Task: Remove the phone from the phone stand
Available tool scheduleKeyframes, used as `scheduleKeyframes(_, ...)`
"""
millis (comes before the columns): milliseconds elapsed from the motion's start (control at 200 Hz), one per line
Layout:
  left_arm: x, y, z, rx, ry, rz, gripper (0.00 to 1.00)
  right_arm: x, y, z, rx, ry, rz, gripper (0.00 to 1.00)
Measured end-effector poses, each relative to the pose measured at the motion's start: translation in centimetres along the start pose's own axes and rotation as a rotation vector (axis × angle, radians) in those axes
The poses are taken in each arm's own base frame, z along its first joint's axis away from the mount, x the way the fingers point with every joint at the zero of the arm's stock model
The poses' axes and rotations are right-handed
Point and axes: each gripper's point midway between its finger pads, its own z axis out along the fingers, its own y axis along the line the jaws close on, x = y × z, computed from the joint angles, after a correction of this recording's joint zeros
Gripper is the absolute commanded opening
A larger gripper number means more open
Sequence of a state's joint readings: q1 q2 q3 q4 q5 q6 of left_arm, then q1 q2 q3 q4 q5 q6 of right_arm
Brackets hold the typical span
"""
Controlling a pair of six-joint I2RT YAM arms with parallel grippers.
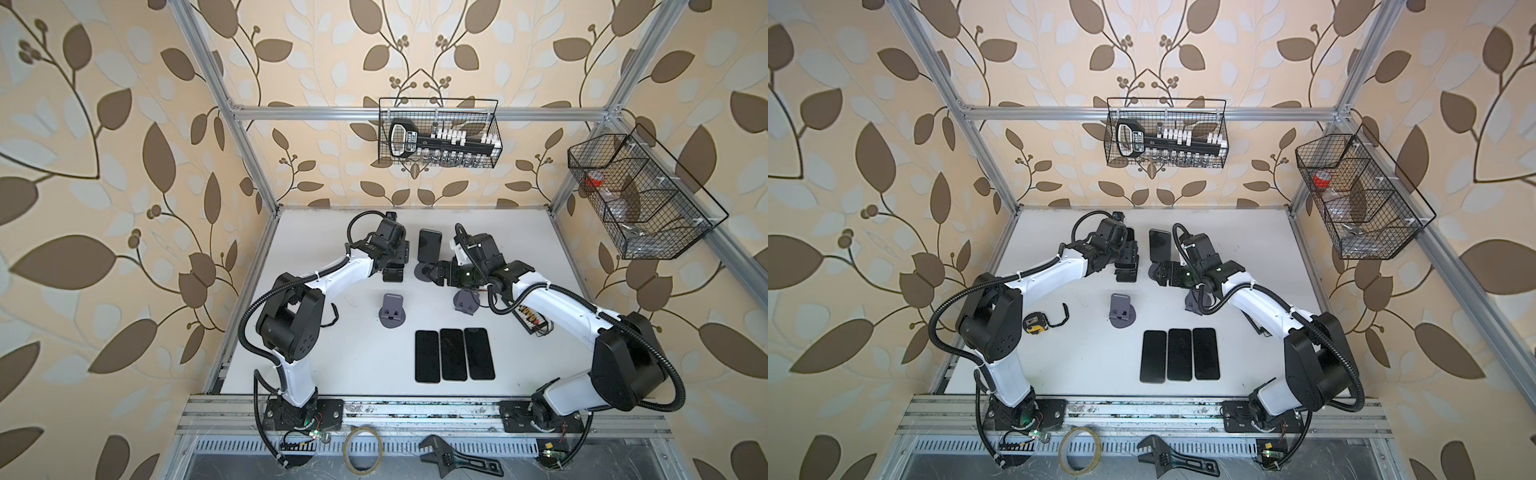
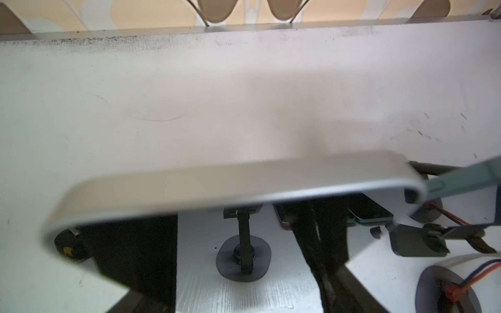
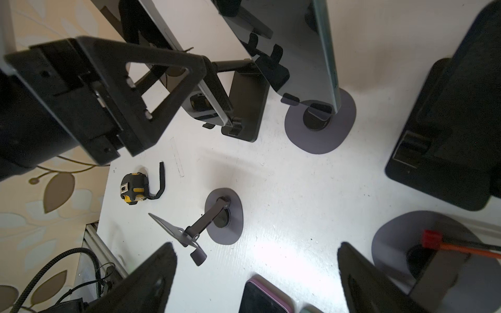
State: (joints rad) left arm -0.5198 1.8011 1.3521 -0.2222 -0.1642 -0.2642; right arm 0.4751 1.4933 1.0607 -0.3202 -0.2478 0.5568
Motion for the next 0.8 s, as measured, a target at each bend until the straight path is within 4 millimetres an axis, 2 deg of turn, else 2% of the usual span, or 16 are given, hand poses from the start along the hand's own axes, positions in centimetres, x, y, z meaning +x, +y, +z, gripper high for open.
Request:
scheduleKeyframes(145,-0.5,-0.1,-0.5,0.006,-0.015,-0.003,0.70,0.0,0.1,0.0,-0.004,0.002,0.004,0.93)
scheduleKeyframes(410,0.3,0.1,-0.4,0.003,0.003,0.000,0.70,0.1,0.2,0.0,-0.013,0.007,0.019,0.93)
scheduleKeyframes(800,-0.2,0.0,-1.4,0.014,-0.016,-0.003,0.70,0.1,0.4,0.0,-0.021,0.010,0.030,0.92)
